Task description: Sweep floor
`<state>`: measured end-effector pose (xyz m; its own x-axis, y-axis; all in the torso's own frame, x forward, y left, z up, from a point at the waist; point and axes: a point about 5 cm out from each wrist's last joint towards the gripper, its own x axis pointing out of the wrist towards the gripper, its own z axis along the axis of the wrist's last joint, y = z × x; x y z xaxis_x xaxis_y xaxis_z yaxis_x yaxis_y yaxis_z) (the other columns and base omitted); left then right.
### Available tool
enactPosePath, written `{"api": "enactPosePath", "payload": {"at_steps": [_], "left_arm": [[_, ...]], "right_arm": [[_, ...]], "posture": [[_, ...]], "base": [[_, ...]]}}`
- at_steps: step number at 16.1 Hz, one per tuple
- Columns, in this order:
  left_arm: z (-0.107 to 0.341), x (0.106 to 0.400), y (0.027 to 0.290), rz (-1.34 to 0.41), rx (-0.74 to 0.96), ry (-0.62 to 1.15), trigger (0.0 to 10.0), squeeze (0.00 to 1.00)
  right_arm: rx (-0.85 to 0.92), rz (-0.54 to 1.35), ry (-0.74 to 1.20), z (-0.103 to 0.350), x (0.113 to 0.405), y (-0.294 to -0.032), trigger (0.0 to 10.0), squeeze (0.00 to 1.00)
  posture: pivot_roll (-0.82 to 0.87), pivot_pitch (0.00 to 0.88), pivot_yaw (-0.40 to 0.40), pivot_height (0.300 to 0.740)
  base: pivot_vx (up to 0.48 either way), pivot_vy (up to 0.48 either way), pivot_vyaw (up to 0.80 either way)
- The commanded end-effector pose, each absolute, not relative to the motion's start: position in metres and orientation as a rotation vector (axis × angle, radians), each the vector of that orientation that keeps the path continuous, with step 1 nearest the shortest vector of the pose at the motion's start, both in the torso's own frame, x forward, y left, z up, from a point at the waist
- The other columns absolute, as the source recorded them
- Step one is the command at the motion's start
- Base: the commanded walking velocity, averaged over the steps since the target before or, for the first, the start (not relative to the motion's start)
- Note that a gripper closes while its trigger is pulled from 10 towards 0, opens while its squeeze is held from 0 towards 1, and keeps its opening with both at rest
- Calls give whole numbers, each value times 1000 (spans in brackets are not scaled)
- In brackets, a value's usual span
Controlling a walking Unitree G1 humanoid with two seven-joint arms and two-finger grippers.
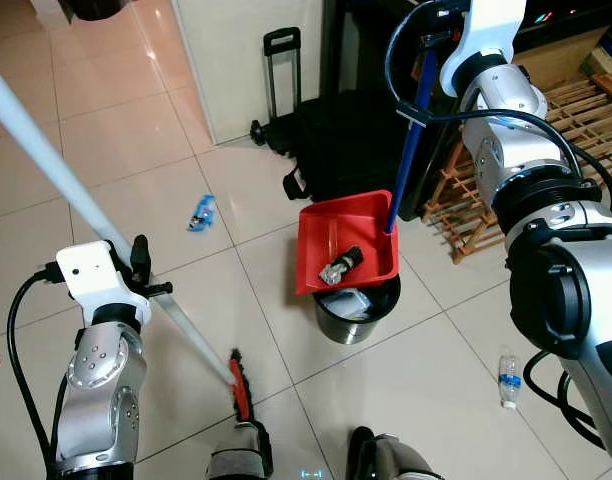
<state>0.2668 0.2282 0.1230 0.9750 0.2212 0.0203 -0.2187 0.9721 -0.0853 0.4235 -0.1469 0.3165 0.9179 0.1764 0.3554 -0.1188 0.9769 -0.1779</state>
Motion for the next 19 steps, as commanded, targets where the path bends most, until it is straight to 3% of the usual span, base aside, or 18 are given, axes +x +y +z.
{"api": "enactPosePath", "payload": {"at_steps": [1, 19], "left_arm": [[134, 265, 230, 237, -68, -86, 10000, 0], [135, 263, 228, 235, -42, -91, 10000, 0]], "right_arm": [[-158, 149, -448, 336, 422, -144, 10000, 0], [-242, 122, -636, 339, 411, -144, 10000, 0]], "posture": [[75, 137, 34, 740], [83, 148, 36, 740]], "base": [[0, 0, 0], [0, 0, 0]]}}
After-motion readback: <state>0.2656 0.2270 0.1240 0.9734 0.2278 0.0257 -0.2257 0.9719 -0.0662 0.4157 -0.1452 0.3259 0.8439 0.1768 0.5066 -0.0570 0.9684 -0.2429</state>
